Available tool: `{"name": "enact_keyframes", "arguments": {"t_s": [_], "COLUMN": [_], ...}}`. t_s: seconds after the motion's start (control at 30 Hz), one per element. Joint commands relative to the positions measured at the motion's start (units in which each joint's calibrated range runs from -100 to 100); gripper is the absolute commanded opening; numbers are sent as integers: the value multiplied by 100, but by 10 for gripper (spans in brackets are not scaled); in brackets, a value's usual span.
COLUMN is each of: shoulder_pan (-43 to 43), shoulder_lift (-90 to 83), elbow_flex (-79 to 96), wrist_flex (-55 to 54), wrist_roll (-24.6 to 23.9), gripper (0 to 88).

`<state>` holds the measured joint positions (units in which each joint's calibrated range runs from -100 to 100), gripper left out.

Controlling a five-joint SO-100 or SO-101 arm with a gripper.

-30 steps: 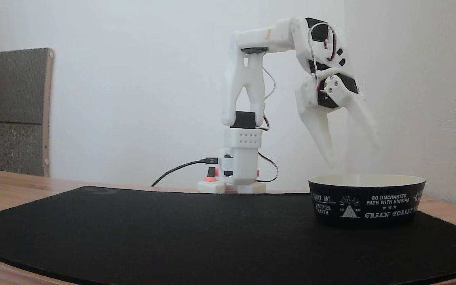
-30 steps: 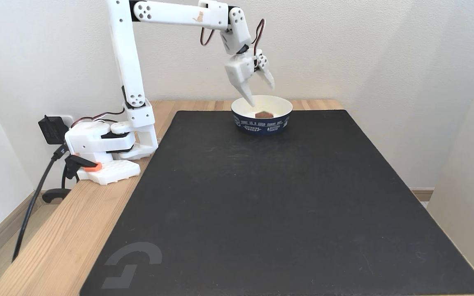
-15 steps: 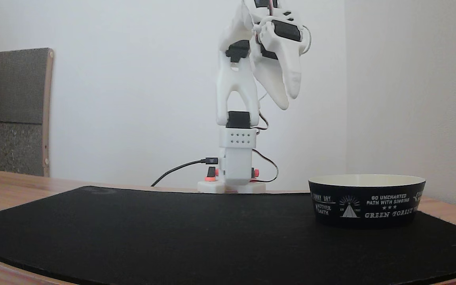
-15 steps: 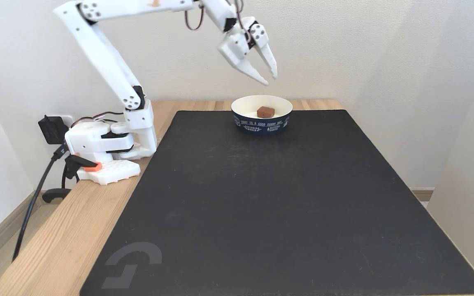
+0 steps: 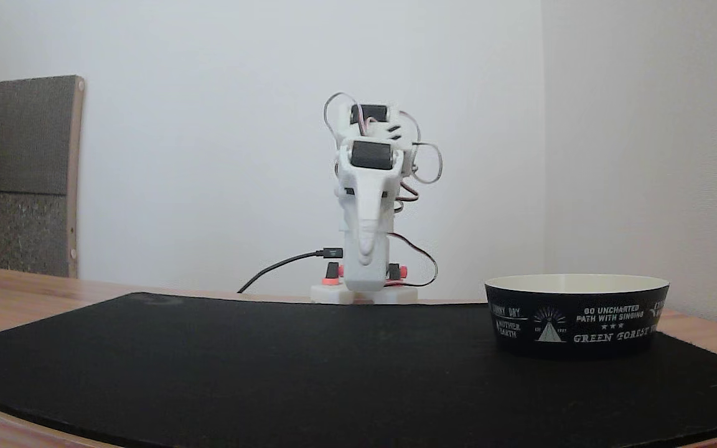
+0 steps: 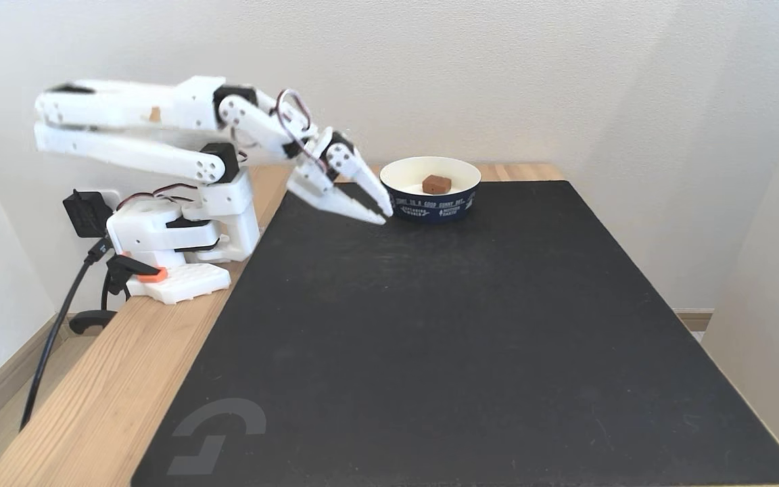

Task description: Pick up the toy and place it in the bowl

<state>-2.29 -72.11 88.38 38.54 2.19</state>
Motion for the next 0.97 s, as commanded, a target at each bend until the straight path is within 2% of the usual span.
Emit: {"name": "enact_keyframes", "arguments": {"t_s": [0.0, 0.13, 0.93], "shoulder_pan": [49, -35, -85], "shoulder_lift": [-2106, -2773, -2723], "elbow_flex": [1153, 1108, 1108], "wrist_flex": [431, 1447, 1447], "wrist_roll": [-47, -26, -31], "gripper": [41, 41, 37]}}
